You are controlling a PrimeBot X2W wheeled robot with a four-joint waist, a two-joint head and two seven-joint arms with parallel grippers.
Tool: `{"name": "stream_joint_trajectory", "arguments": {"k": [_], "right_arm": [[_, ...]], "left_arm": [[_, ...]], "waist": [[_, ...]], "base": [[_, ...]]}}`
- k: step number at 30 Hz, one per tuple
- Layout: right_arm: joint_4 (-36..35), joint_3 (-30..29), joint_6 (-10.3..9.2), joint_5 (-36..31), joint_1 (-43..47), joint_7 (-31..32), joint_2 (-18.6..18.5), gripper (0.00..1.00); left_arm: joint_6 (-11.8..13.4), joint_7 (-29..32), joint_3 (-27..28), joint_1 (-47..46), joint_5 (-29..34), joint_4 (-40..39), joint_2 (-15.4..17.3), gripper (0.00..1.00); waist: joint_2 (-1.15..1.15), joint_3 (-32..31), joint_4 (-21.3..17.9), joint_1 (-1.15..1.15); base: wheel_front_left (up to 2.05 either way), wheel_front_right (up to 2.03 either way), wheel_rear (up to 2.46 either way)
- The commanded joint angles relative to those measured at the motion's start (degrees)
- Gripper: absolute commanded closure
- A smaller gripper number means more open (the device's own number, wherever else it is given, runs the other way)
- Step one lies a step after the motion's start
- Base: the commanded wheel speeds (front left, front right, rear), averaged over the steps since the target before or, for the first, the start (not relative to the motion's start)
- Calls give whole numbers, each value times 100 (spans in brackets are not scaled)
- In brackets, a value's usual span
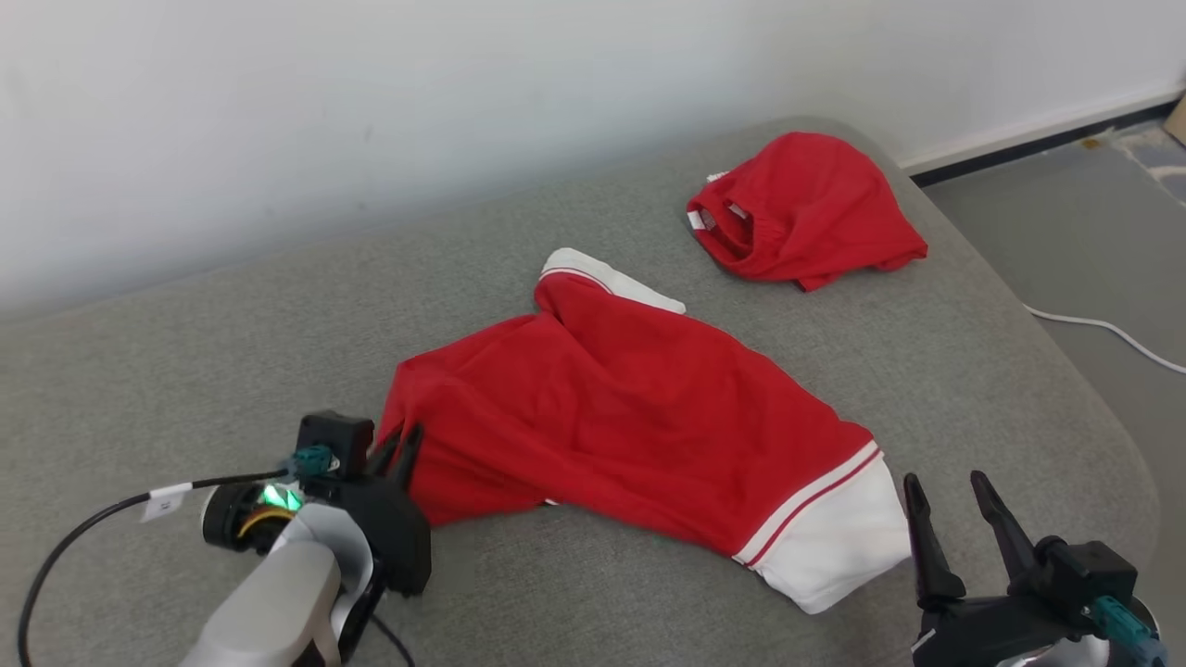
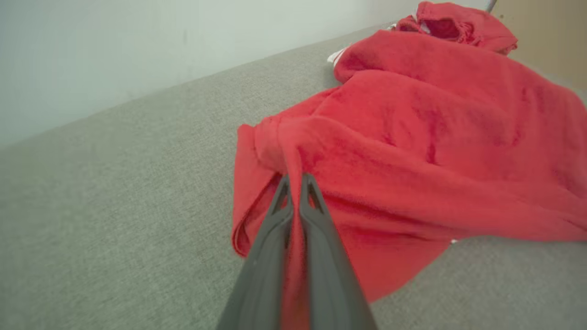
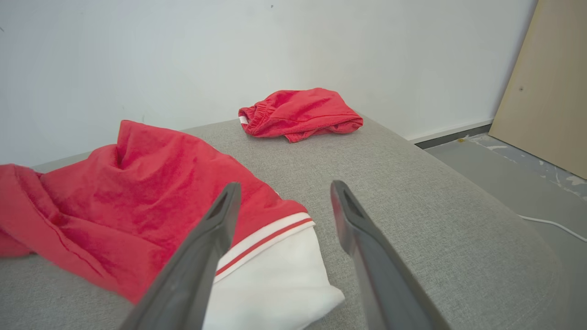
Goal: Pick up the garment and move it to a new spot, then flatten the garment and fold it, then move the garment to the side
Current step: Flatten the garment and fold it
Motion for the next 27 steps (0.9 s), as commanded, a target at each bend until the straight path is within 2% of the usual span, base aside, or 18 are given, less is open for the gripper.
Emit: {"name": "stream_joint_trajectory", "arguments": {"k": [1, 5, 7, 11, 15, 17, 18, 19, 20, 27], "right_arm": [[6, -17, -13, -6, 87, -15, -21, 0], [-4, -69, -13, 32, 229, -23, -12, 0], [-9, -91, -14, 49, 298, -27, 27, 0], [9, -62, -13, 58, 383, -50, 83, 0], [31, -64, -13, 57, 414, -62, 113, 0], [46, -76, -13, 53, 436, -59, 109, 0], [55, -80, -13, 52, 439, -58, 110, 0], [61, -81, -13, 53, 437, -54, 108, 0], [65, -72, -13, 55, 430, -47, 103, 0], [81, -159, -13, 68, 478, -51, 79, 0]], "left_arm": [[10, -143, -7, -148, -26, -65, 45, 100], [10, -323, 12, -268, 166, -400, 180, 100], [97, -337, 193, -207, 355, -956, 274, 100], [330, -331, 568, 665, 819, -2085, 528, 100], [511, -332, 1008, 1668, 1116, -3042, 553, 100], [549, -332, 1192, 2210, 1232, -3246, 508, 100], [545, -332, 1253, 2434, 1251, -3281, 467, 64], [506, -333, 1289, 2614, 1286, -3305, 410, 8], [502, -333, 1341, 2759, 1335, -3335, 358, 0], [405, -334, 1735, 3491, 1604, -3670, 128, 0]], "waist": [[-1, -87, 104, -1], [-1, -198, 381, -1], [-1, -225, 549, -1], [-1, -287, 846, -1], [-1, -310, 1093, -1], [-1, -322, 1207, -1], [-1, -331, 1256, -1], [-1, -340, 1295, -1], [-1, -350, 1329, -1], [-1, -424, 1517, -1]], "base": [[0, 0, 0], [0, 0, 0], [0, 0, 0], [0, 0, 0], [0, 0, 0], [0, 0, 0], [0, 0, 0], [0, 0, 0], [0, 0, 0], [0, 0, 0]]}}
